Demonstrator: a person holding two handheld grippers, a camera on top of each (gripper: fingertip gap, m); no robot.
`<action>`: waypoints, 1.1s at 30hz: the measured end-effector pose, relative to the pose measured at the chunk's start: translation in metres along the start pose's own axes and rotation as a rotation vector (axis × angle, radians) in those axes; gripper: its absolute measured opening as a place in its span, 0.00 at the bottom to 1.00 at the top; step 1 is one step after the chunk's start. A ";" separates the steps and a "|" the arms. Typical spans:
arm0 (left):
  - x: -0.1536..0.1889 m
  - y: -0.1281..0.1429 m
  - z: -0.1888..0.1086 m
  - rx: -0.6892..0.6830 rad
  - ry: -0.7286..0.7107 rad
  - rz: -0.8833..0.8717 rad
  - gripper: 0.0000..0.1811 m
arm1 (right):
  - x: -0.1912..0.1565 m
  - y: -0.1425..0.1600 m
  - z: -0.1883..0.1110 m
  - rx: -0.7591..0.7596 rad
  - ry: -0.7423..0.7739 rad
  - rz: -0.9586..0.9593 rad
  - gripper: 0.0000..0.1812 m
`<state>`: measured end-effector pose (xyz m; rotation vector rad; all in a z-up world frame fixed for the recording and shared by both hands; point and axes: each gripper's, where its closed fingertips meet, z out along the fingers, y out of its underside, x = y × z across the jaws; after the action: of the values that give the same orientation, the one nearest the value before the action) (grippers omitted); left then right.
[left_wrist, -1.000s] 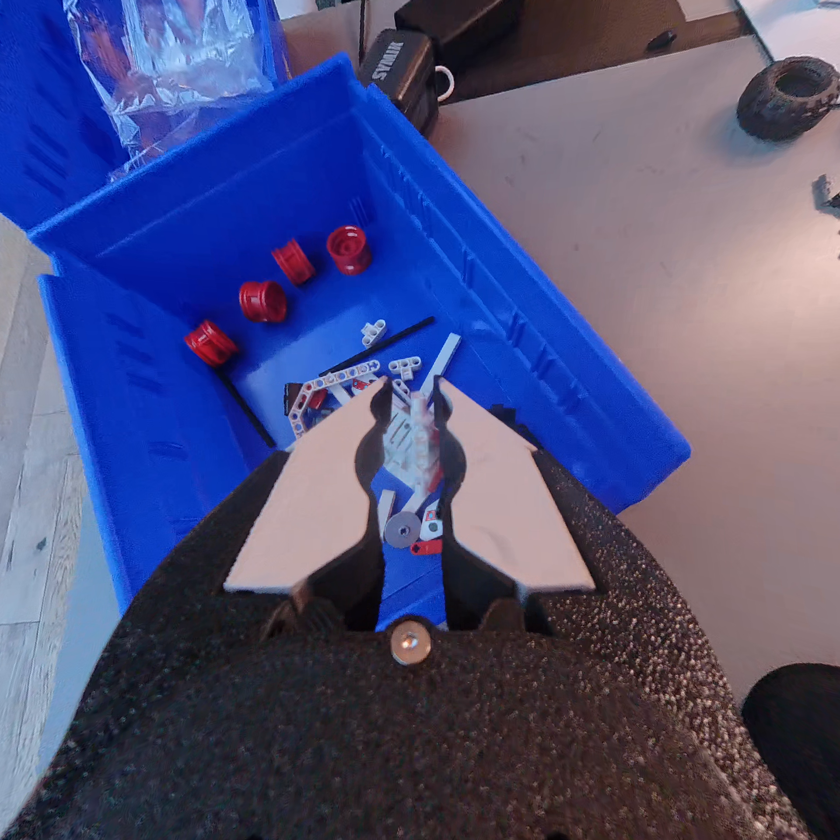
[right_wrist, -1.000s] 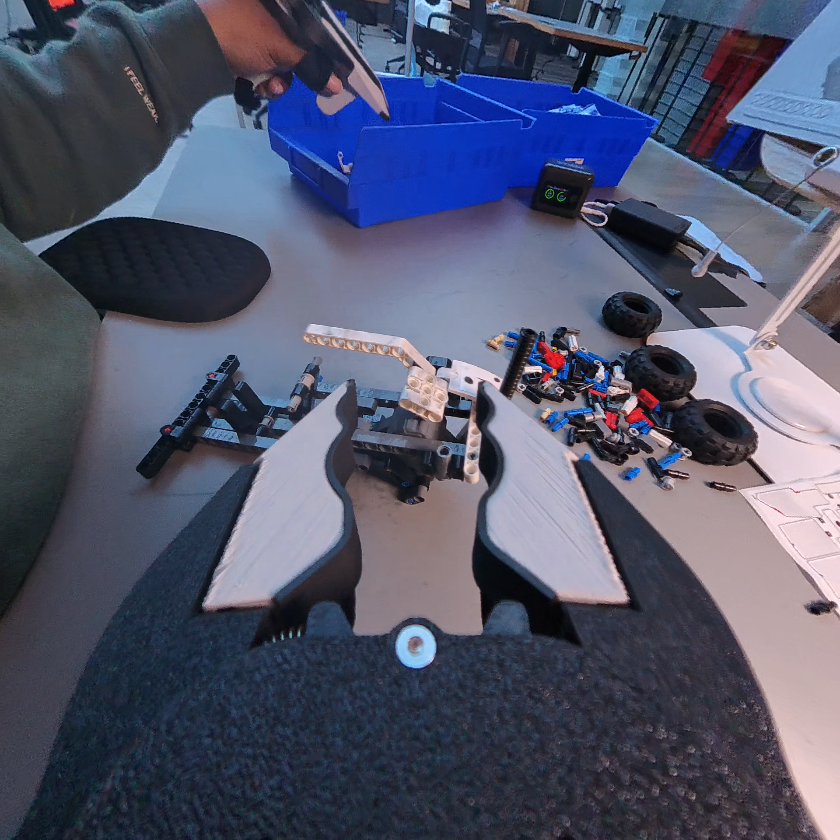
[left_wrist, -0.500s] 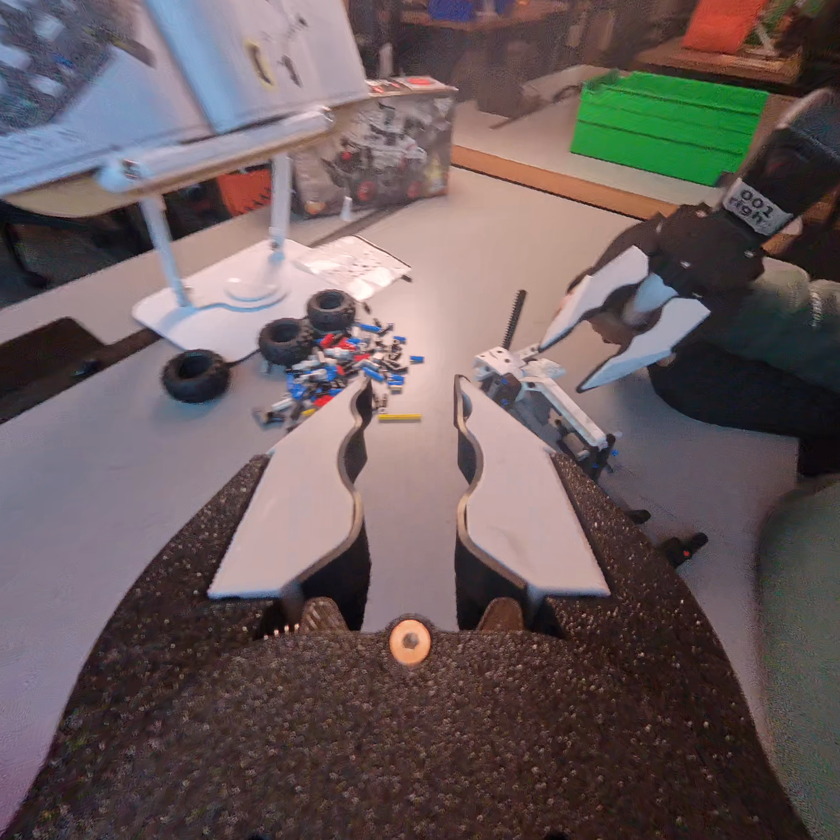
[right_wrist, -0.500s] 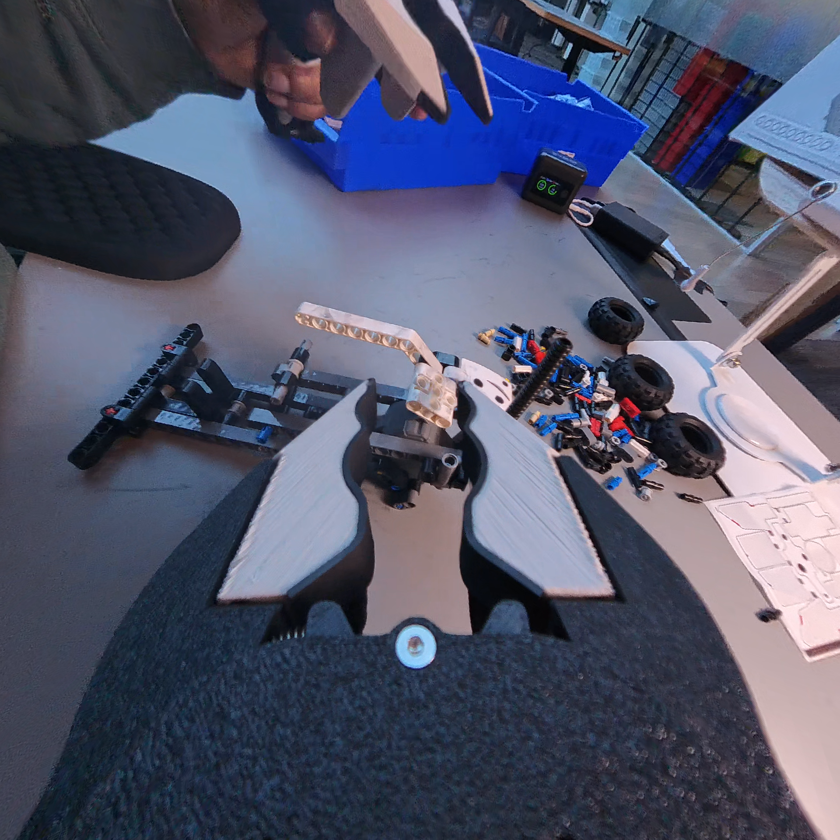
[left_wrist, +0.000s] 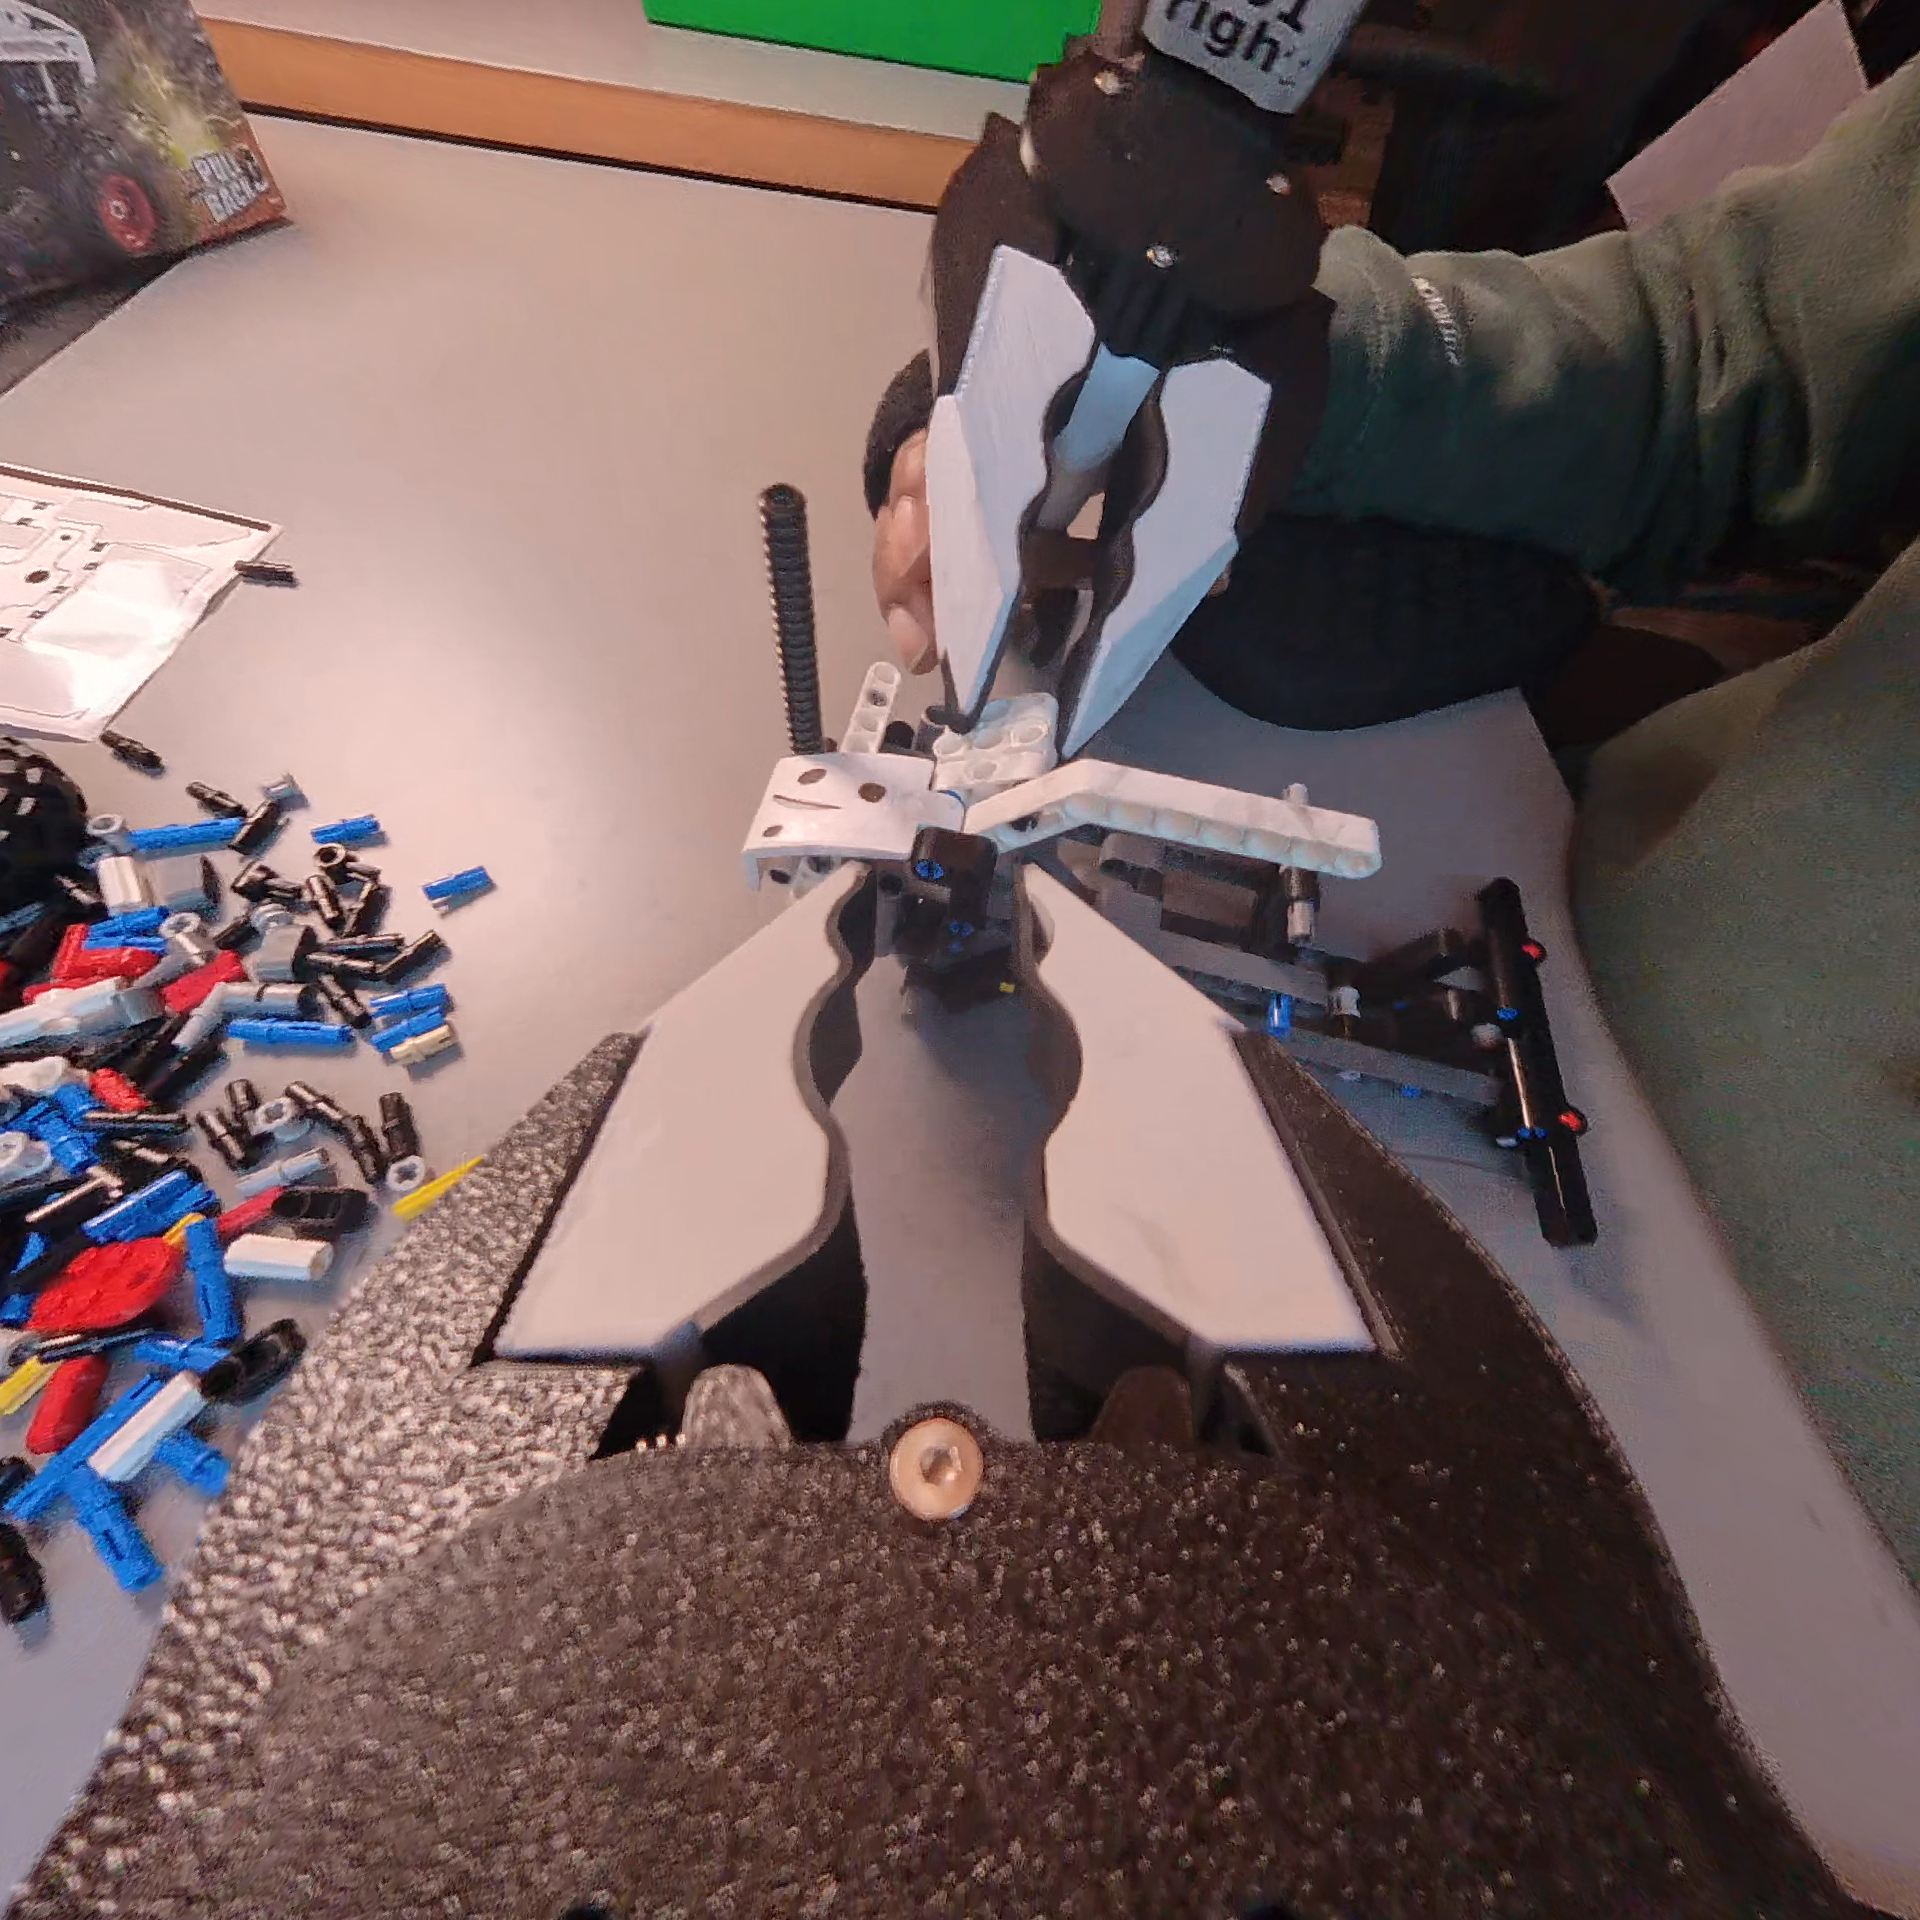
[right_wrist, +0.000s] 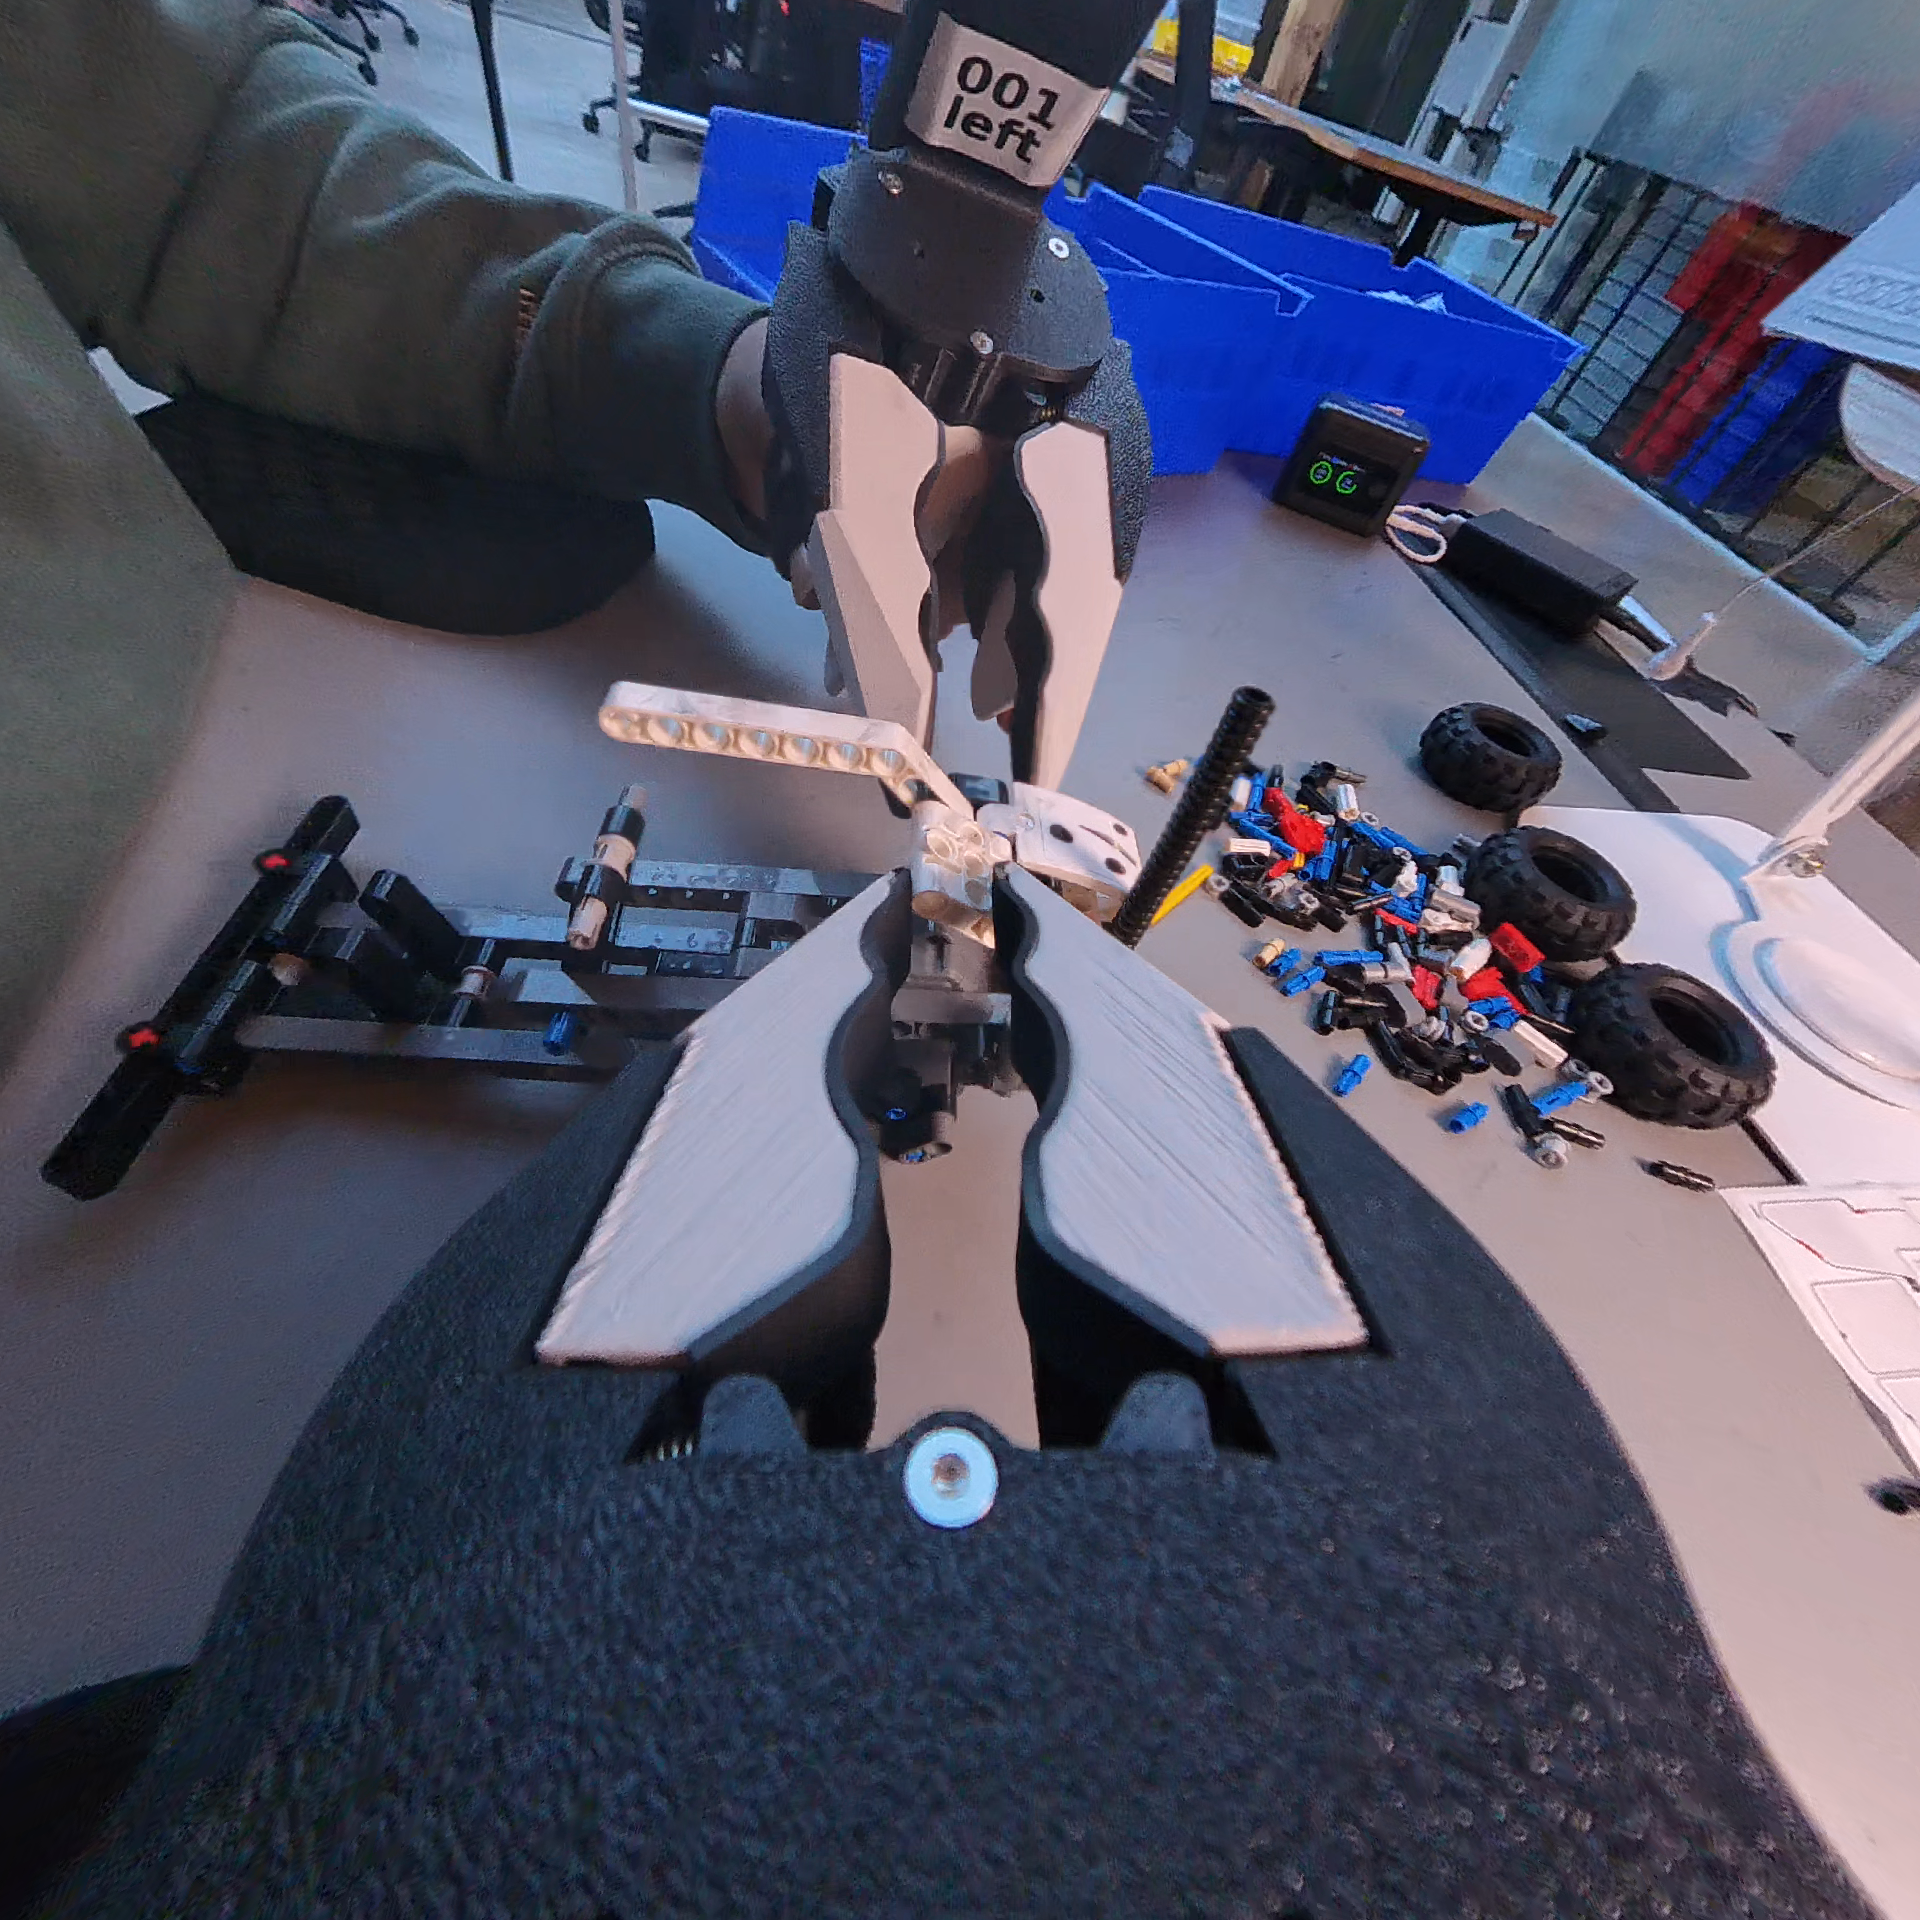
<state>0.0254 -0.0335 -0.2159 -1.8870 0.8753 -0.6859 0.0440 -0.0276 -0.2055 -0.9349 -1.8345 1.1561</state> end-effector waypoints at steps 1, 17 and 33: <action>0.004 0.000 0.002 0.005 0.014 0.001 0.11 | 0.002 0.001 -0.001 -0.002 -0.002 -0.007 0.08; -0.034 0.000 0.002 -0.032 -0.427 -0.107 0.04 | 0.043 -0.027 -0.038 -0.011 0.176 0.231 0.21; -0.008 0.001 -0.039 0.060 -0.164 0.036 0.11 | -0.006 -0.003 0.002 -0.247 -0.106 -0.029 0.10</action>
<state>-0.0086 -0.0474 -0.2014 -1.8413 0.7734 -0.5219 0.0443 -0.0349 -0.2046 -0.9964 -2.1043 0.9928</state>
